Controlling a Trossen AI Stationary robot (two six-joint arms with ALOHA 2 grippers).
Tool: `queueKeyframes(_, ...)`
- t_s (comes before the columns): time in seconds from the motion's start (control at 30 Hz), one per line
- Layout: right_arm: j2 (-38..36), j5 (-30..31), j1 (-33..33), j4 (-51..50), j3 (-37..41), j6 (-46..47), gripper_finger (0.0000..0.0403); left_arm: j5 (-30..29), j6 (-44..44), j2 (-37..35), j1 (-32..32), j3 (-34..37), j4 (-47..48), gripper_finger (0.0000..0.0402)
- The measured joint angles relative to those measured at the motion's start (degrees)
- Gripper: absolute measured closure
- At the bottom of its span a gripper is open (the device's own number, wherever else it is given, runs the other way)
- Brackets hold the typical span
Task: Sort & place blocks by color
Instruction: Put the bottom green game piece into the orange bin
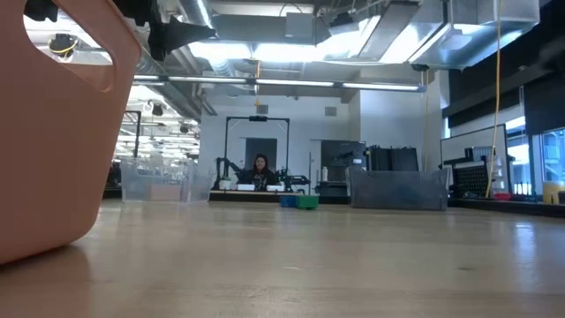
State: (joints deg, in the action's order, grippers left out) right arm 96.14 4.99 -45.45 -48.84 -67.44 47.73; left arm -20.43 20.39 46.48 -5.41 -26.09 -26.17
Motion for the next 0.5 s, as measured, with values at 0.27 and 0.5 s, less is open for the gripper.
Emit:
queueKeyframes(0.27,10.9,0.0,-1.2,6.8,0.0,0.0,0.0044,0.0,0.0,0.0,0.0,0.0,0.0,0.0047)
queueKeyframes(0.5,15.2,-0.3,-1.3,6.9,-0.4,-0.7,0.0089,-0.1,0.0,0.0,0.0,0.0,0.0,0.0047)
